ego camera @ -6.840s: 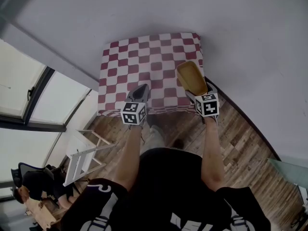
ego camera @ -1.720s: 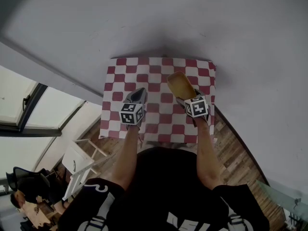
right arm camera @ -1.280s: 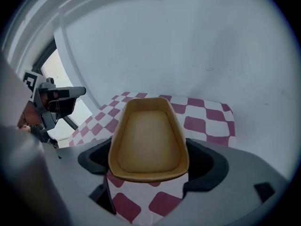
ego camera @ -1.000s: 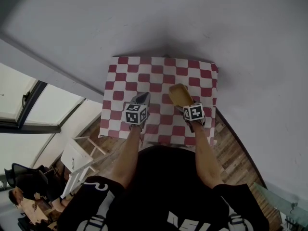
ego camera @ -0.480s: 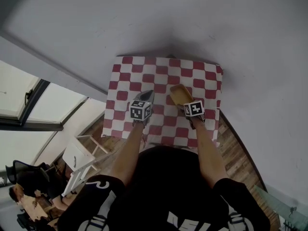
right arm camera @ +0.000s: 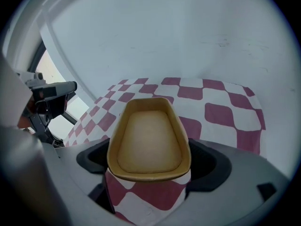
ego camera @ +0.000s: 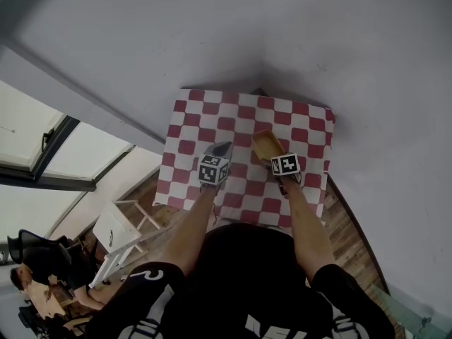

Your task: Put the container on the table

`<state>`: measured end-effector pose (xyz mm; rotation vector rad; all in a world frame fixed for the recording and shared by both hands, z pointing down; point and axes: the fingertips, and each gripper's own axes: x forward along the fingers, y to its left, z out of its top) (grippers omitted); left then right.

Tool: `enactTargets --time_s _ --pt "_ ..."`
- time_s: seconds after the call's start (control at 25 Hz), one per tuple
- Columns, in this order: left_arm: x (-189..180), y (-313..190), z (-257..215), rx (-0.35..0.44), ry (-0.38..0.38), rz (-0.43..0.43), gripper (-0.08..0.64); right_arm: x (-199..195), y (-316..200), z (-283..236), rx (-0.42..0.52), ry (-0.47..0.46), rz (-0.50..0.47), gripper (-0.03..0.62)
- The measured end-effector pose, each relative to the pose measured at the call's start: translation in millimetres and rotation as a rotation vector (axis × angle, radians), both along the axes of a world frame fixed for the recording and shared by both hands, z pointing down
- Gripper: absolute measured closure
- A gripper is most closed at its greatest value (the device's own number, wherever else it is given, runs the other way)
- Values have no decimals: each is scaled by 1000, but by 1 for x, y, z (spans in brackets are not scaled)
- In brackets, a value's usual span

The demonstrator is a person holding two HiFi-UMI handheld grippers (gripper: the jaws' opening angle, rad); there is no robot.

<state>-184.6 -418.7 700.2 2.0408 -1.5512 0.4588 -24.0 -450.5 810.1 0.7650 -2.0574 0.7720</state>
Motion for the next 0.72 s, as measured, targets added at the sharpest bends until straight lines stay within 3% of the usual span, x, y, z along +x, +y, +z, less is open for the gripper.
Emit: enactTargets --time_s 0.72 --pt "5 5 3 -11 8 1 535 -4 1 -8 -72 -125 126 28"
